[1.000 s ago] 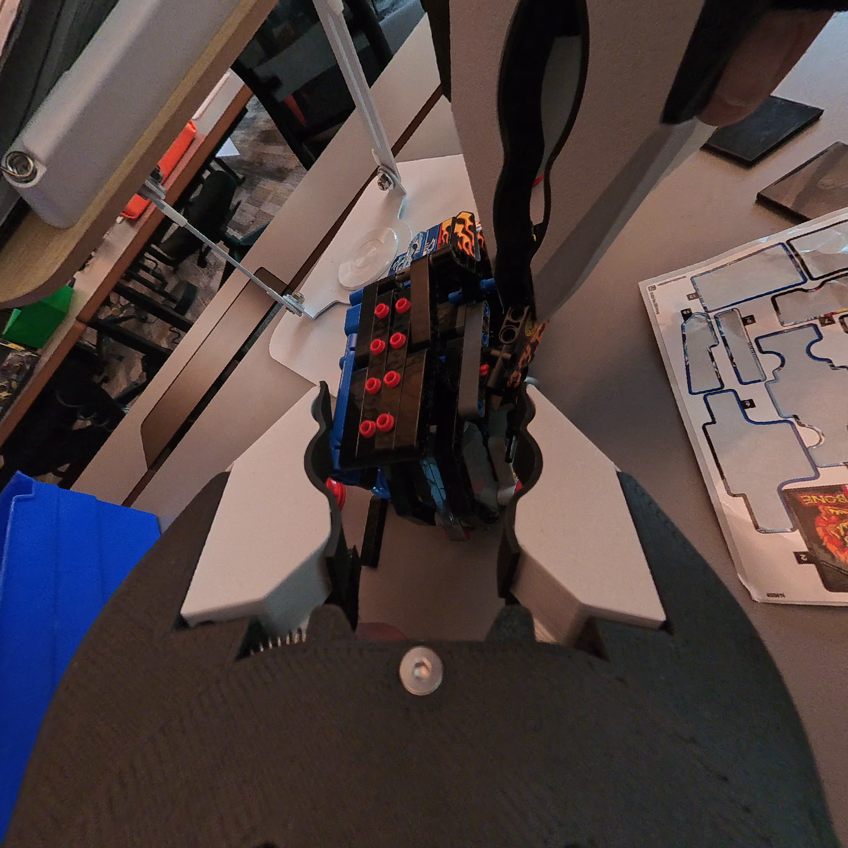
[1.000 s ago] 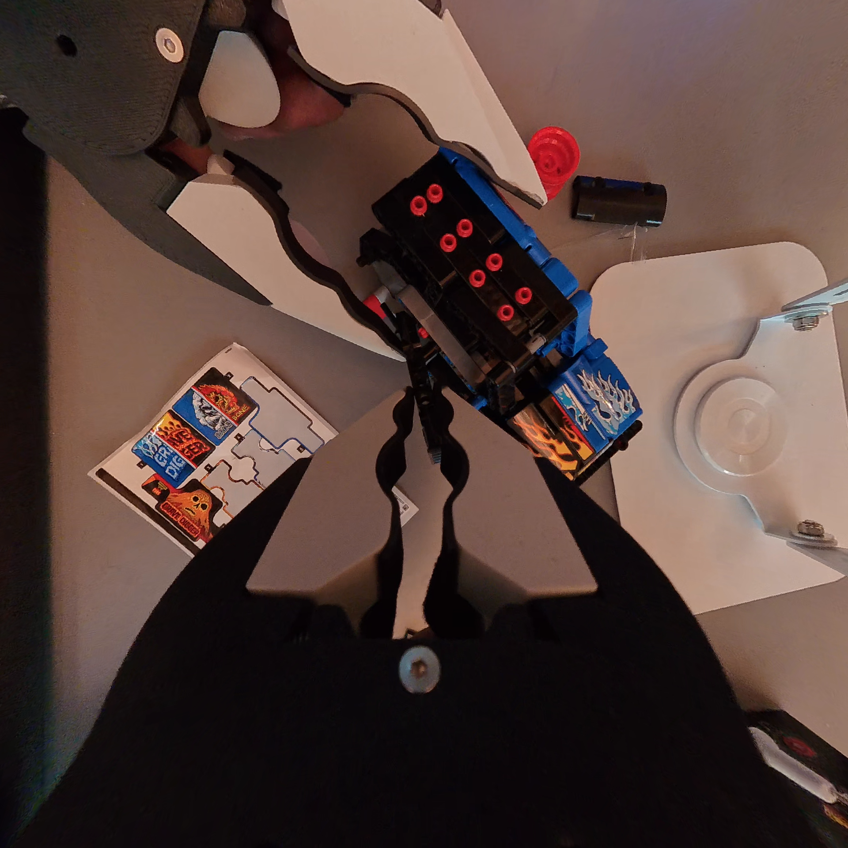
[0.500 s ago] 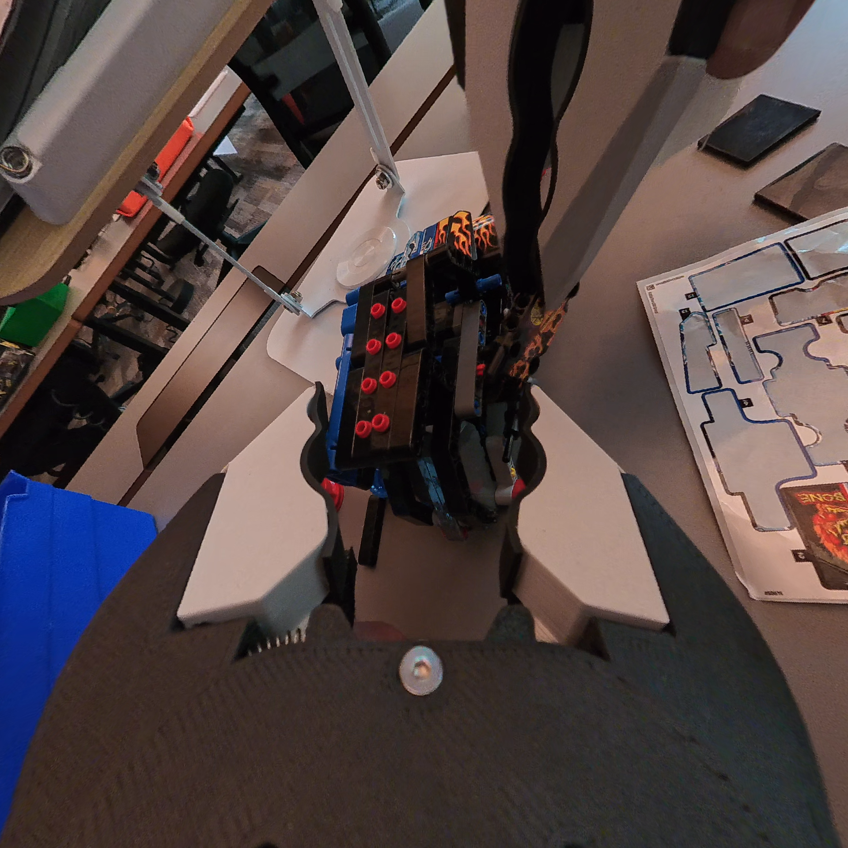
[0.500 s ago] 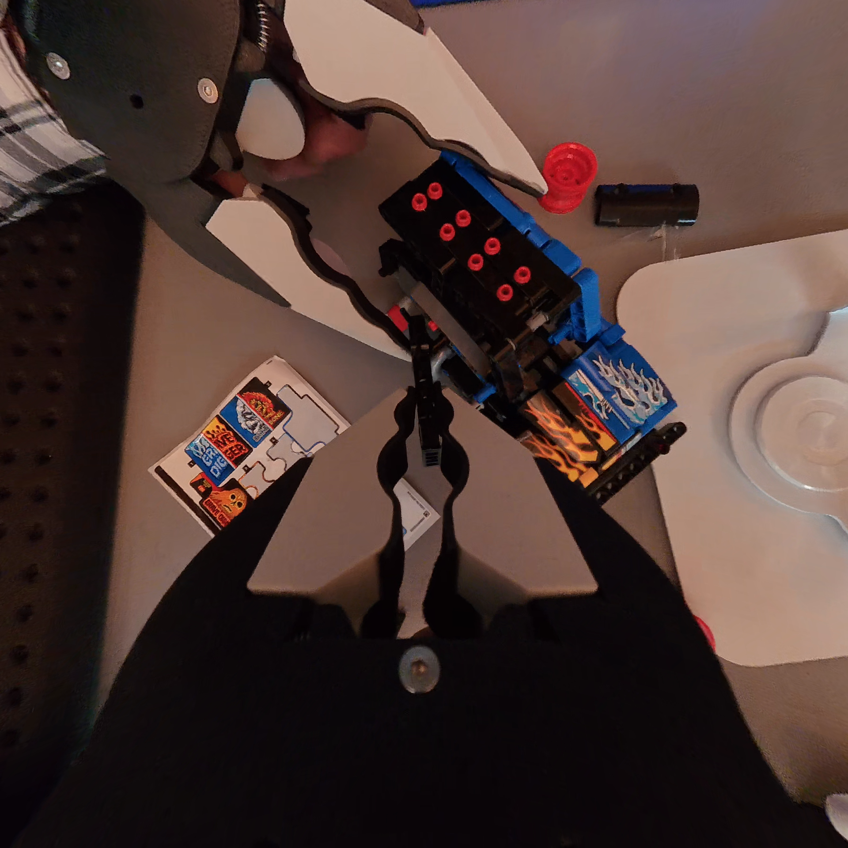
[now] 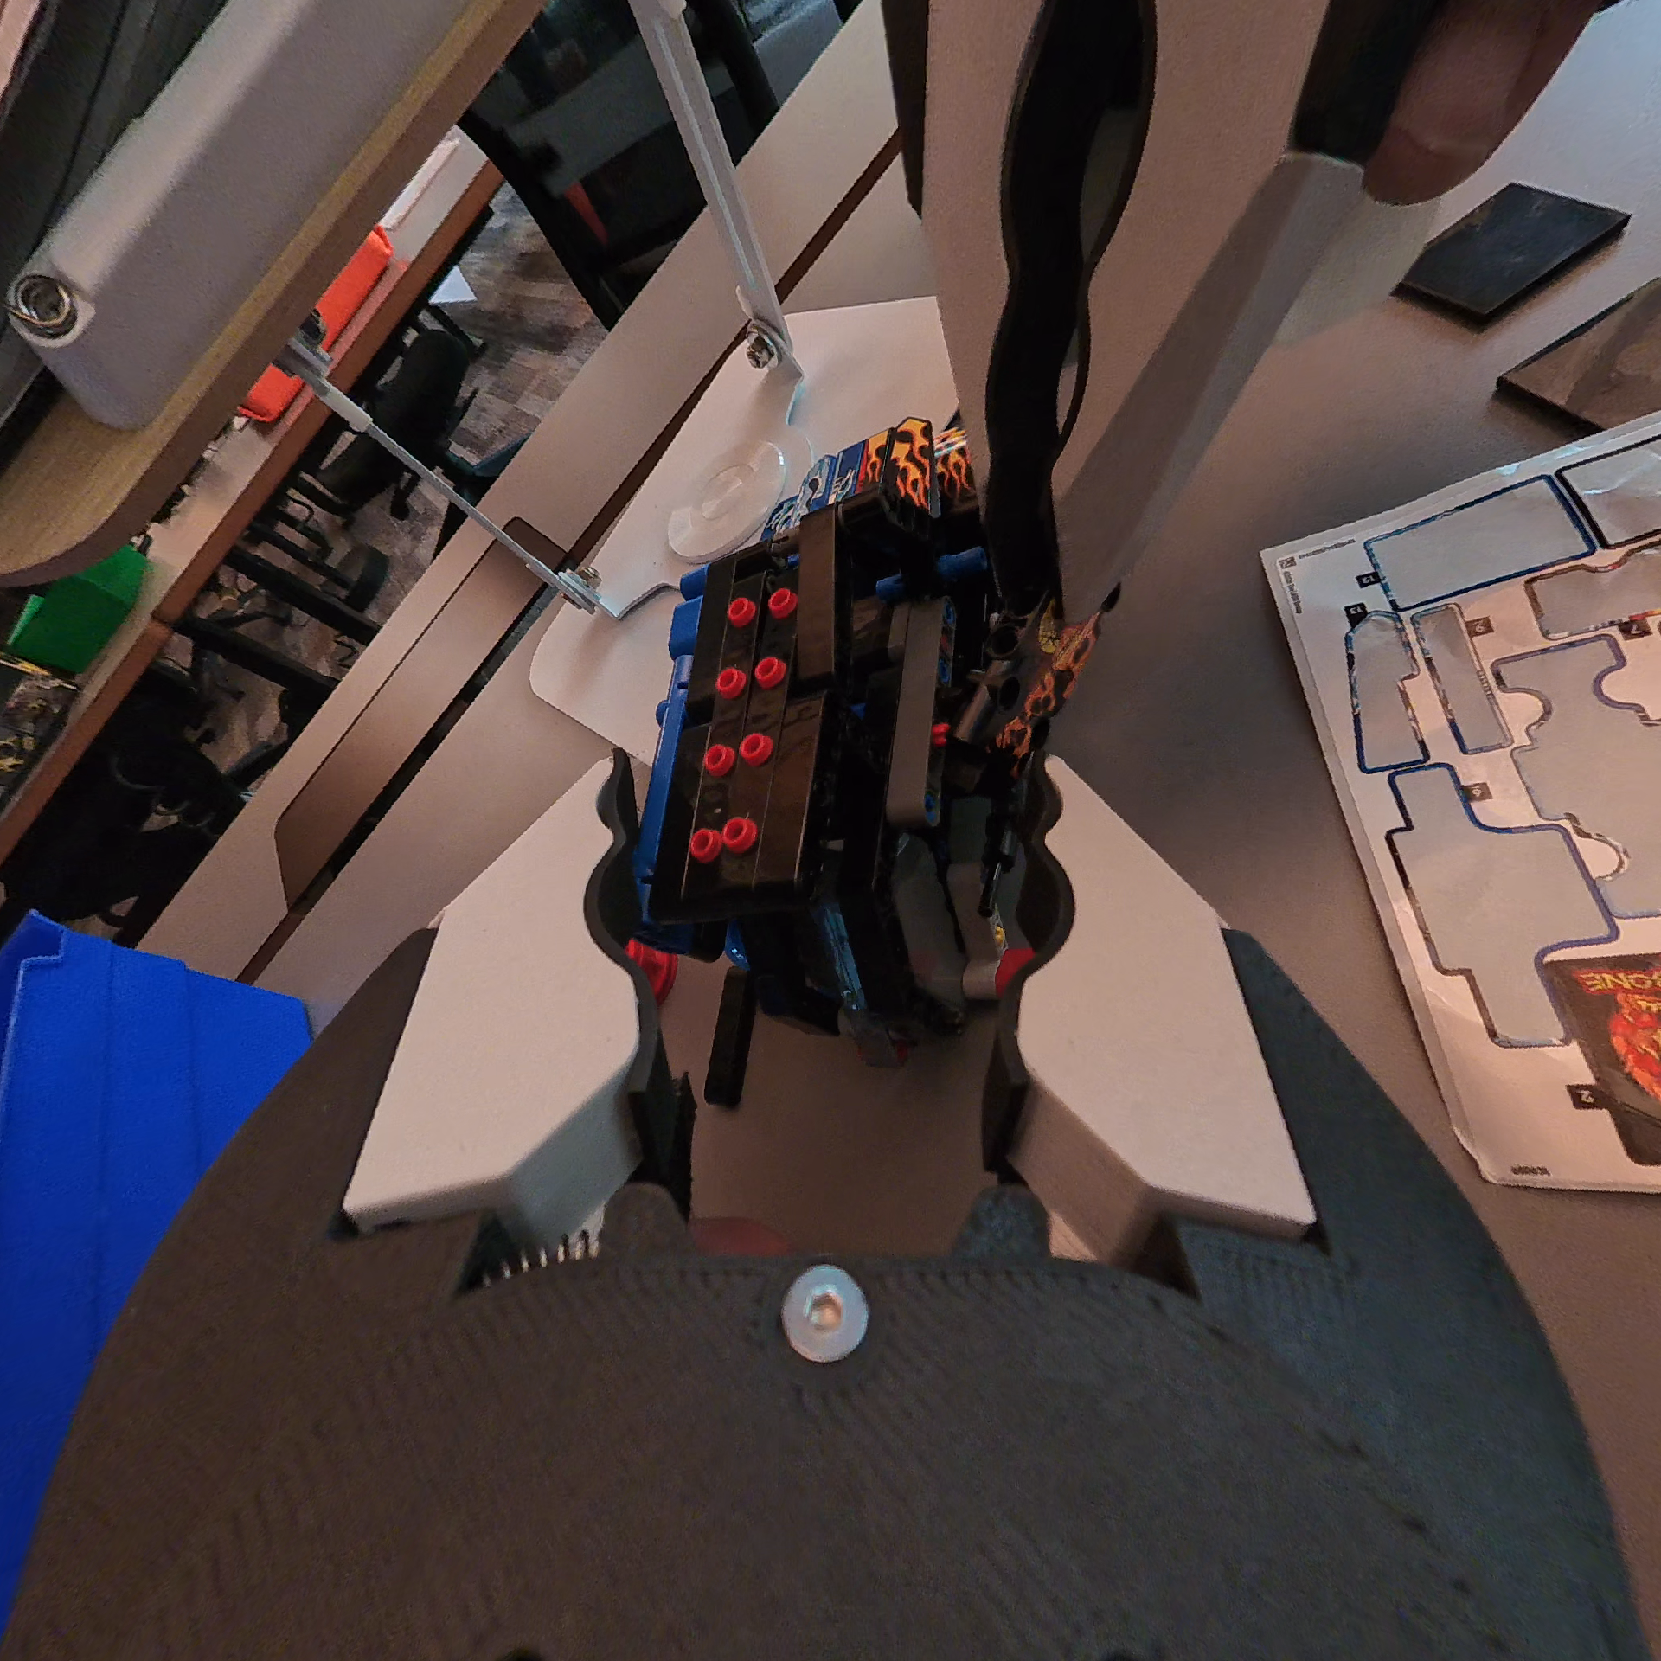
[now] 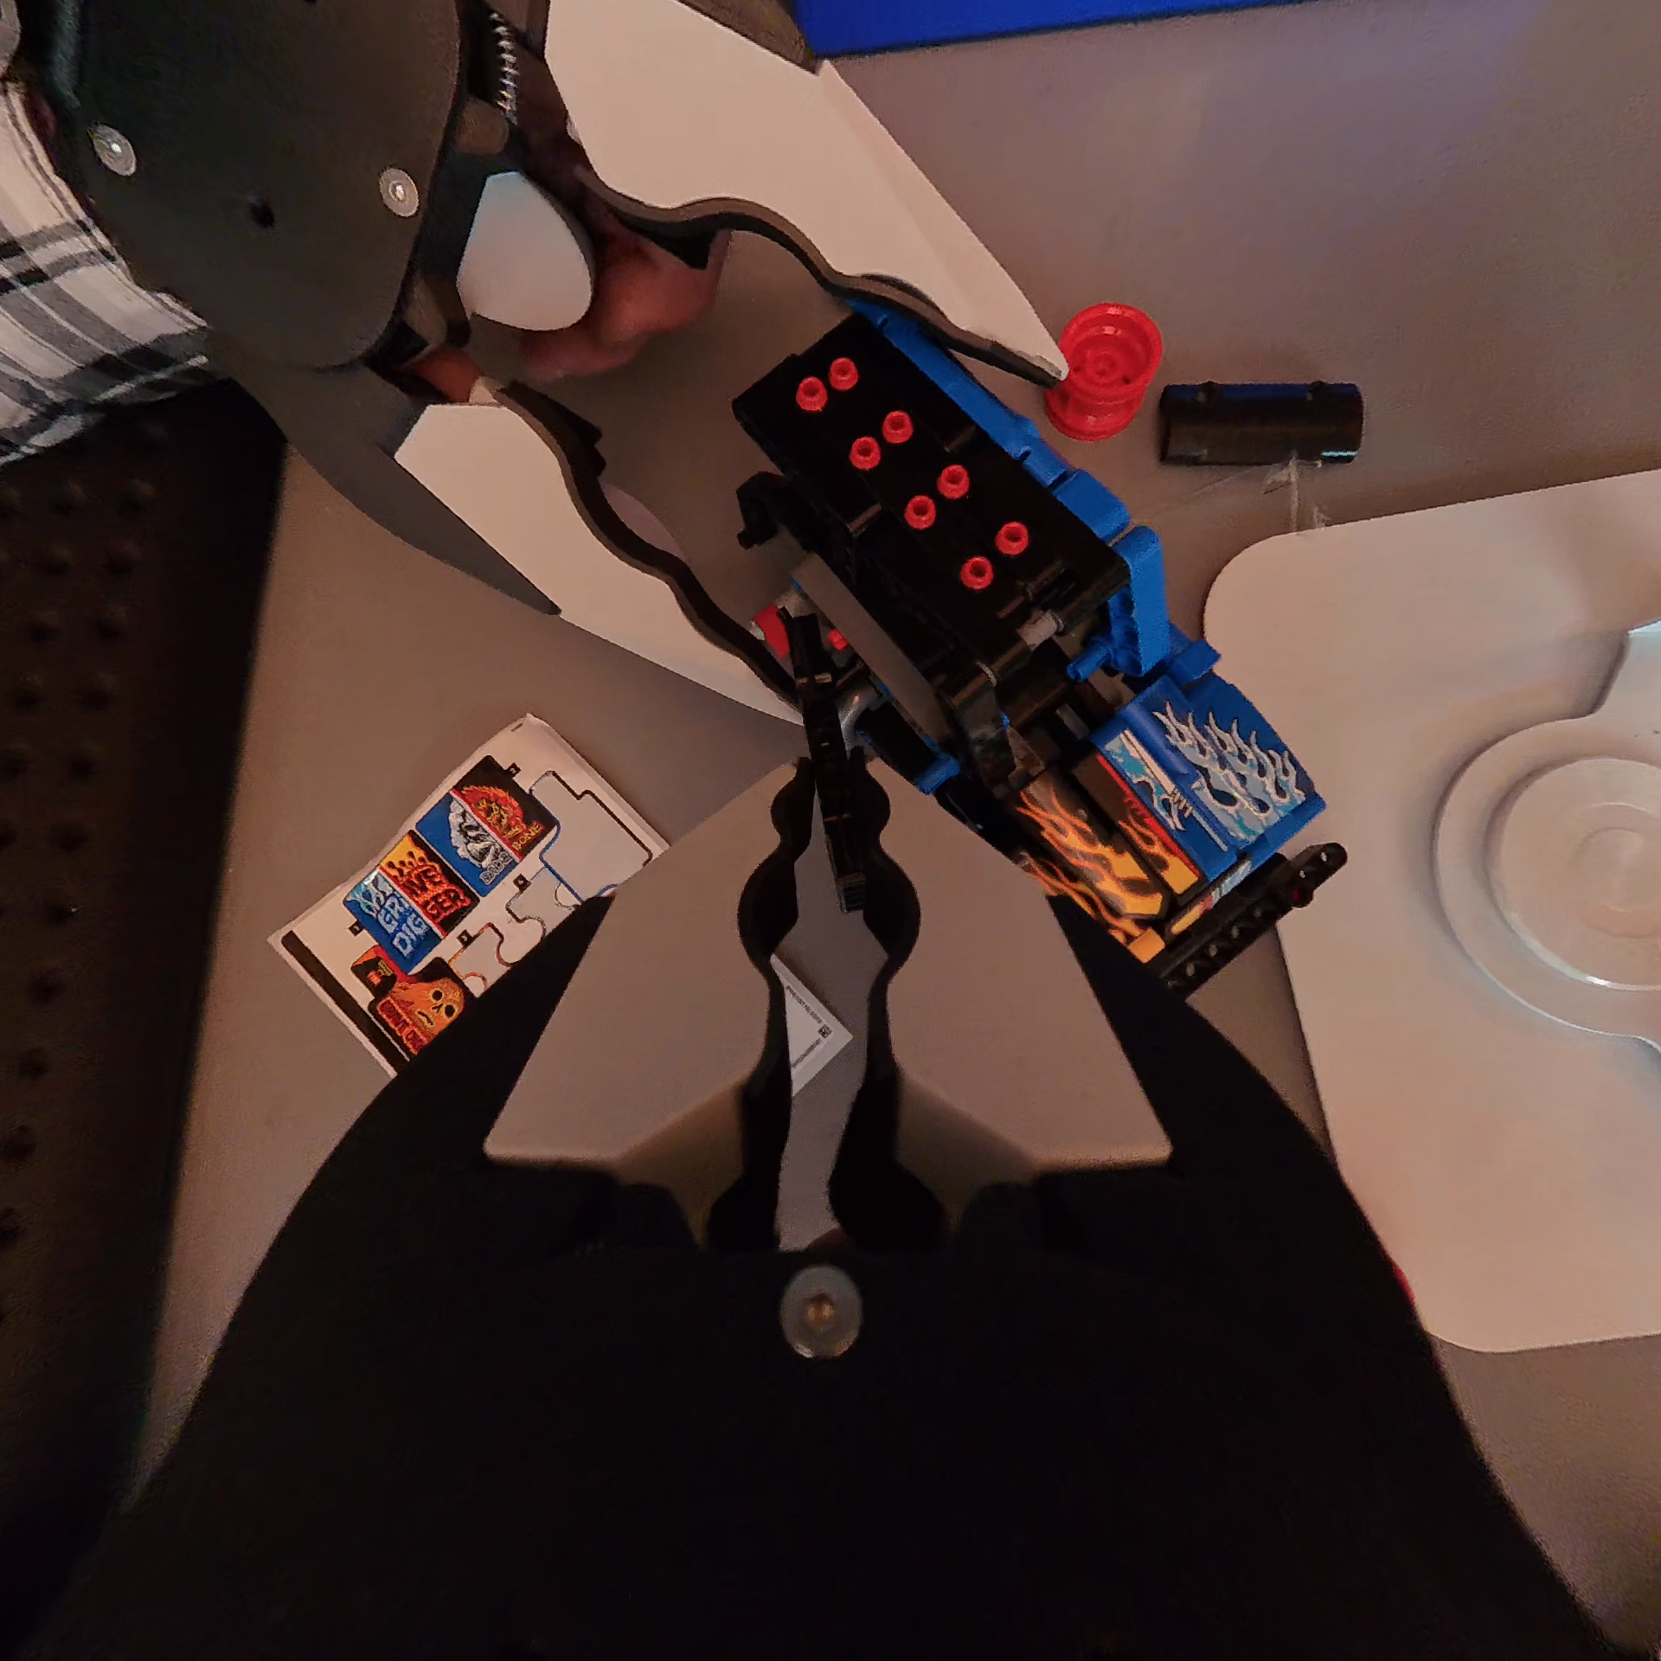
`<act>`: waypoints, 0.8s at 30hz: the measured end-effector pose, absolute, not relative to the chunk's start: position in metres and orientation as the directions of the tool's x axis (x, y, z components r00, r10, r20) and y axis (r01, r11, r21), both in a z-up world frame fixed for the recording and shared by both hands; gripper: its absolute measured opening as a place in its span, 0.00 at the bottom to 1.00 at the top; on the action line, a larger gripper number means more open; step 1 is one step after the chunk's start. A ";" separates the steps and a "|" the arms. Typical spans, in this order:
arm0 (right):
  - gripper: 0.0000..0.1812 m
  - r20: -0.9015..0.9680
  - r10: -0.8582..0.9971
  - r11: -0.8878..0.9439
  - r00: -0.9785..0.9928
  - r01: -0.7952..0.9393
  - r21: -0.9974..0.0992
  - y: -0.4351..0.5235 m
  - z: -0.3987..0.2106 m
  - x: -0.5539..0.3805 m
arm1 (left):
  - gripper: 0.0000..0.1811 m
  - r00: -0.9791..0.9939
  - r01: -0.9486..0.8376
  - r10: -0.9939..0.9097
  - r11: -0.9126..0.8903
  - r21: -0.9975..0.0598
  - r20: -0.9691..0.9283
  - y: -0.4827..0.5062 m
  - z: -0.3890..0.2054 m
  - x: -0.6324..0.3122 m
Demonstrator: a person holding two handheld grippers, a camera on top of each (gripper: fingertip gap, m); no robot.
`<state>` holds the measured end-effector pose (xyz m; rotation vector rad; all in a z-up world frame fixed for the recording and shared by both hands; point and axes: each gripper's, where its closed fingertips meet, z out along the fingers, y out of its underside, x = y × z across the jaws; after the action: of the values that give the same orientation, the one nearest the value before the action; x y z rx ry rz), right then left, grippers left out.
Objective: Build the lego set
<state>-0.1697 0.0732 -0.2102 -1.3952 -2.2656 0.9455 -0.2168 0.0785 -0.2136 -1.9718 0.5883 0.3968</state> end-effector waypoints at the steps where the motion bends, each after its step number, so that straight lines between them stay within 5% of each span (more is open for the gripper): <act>1: 0.03 -0.057 0.880 0.315 -0.472 0.669 -0.674 0.073 -0.210 -0.170 | 0.47 0.829 -0.559 -0.230 -0.383 -0.736 -0.510 0.079 -0.214 -0.217; 24: 0.03 -0.037 0.879 0.347 -0.476 0.691 -0.634 0.071 -0.215 -0.167 | 0.47 0.826 -0.563 -0.232 -0.381 -0.734 -0.513 0.078 -0.214 -0.219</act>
<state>-0.1673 0.0709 -0.2152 -1.3943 -2.3049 0.8537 -0.2186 0.0783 -0.2140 -1.9691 0.5899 0.4001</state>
